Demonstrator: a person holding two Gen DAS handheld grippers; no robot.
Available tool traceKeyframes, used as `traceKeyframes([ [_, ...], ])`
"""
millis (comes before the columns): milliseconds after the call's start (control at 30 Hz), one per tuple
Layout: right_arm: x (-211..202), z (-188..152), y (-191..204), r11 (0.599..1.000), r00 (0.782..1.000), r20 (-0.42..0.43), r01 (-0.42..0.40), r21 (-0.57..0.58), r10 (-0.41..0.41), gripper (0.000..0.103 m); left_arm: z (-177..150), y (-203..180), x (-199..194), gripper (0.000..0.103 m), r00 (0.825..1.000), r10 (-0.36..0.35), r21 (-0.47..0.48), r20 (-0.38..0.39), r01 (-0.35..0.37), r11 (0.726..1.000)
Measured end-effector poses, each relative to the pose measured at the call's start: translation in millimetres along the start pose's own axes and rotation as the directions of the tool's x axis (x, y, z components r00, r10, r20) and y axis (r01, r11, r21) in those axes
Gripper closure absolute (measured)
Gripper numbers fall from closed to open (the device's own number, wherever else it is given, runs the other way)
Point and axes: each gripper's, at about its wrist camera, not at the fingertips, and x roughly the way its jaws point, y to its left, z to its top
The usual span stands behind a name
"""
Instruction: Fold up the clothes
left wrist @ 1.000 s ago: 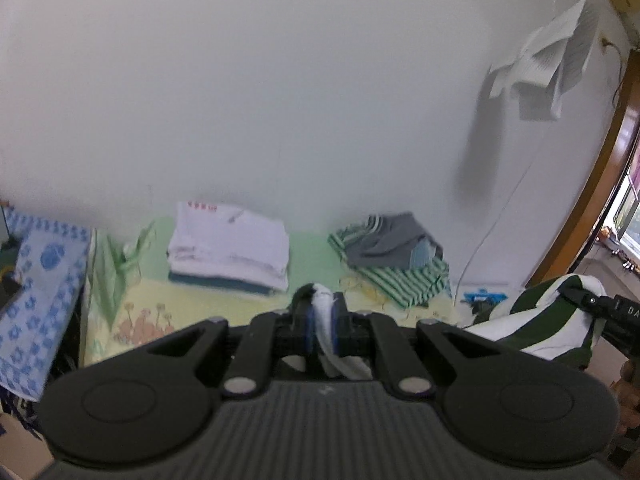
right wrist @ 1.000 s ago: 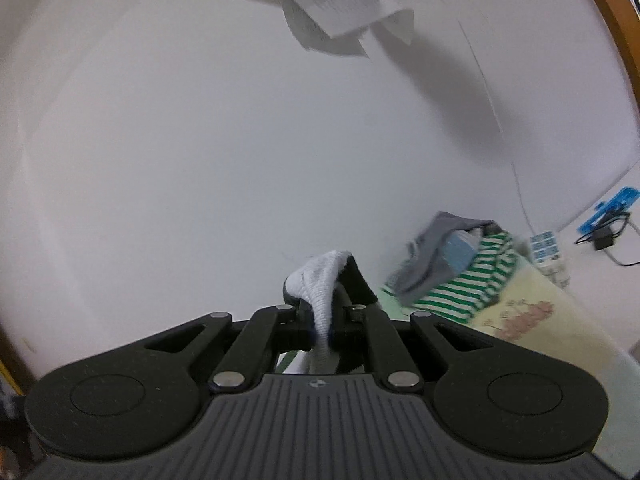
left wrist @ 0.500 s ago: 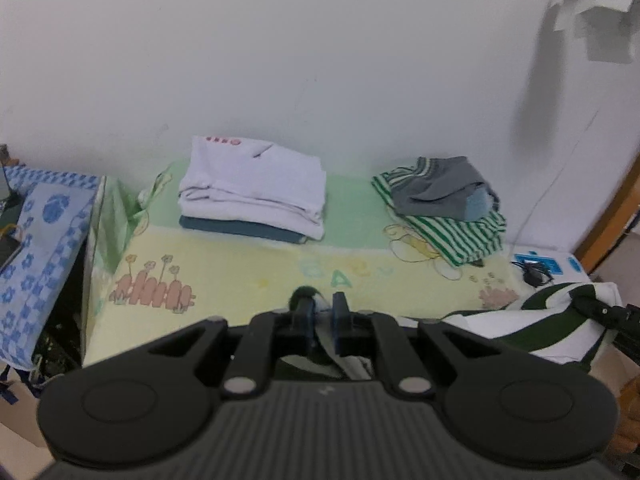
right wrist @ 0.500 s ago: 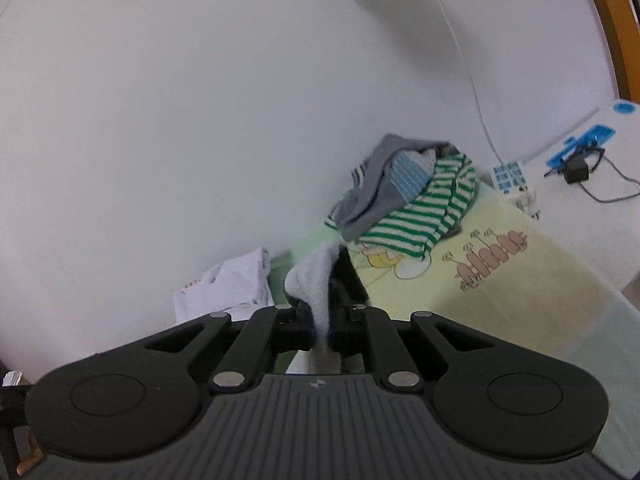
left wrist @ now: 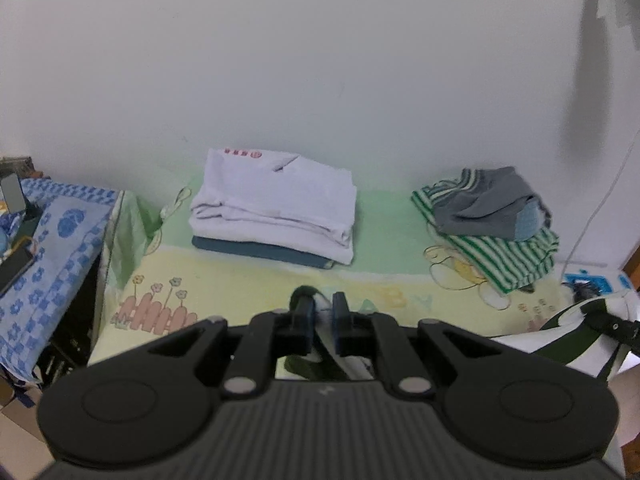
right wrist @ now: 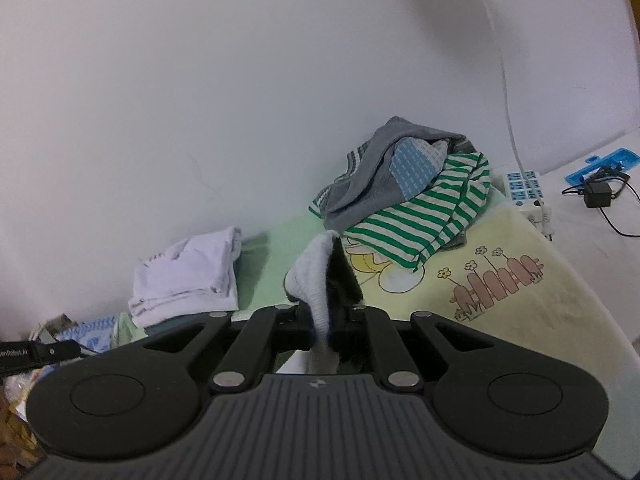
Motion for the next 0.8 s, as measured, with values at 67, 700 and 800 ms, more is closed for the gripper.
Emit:
traceKeyframes([
  [67,10.6,1.0,-2.9,1.0,1.0,-0.013,0.006,-0.004,-0.006,0.097,2.3,-2.9,10.9,0.097,1.0,0.024,-0.004,-0.018,-0.024,1.0],
  [700,84.7,7.9,-15.8,0.997,0.996,-0.07,0.045,-0.056,-0.049,0.097,9.8,-25.4,90.9,0.094,0.981,0.182,0.09,-0.06,-0.177,0.98],
  [800,96.1,6.7,-16.9,0.996,0.994,-0.077,0.069,-0.051,-0.073,0.097,13.9,-26.9,105.7,0.094,0.982,0.174,0.112,-0.07,-0.165,0.98],
])
